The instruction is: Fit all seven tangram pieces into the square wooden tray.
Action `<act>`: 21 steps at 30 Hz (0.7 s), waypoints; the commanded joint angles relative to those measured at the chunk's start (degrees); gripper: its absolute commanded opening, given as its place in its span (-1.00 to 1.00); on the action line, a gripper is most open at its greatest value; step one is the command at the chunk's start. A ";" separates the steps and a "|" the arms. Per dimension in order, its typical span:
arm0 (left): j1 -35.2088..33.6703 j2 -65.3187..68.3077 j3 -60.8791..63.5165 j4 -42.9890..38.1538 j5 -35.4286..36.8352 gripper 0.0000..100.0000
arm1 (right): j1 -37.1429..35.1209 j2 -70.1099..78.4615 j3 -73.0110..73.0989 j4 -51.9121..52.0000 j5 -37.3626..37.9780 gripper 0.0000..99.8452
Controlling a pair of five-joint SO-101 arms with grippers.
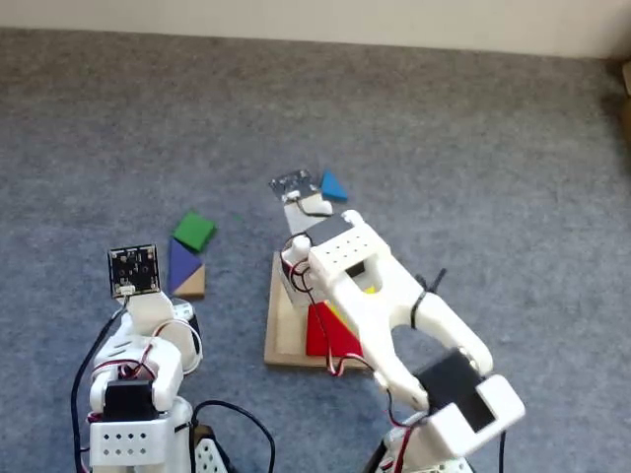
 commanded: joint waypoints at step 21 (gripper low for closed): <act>-0.84 -0.13 1.19 0.09 -0.35 -0.99 | -5.49 -28.79 10.33 16.48 9.41 -0.95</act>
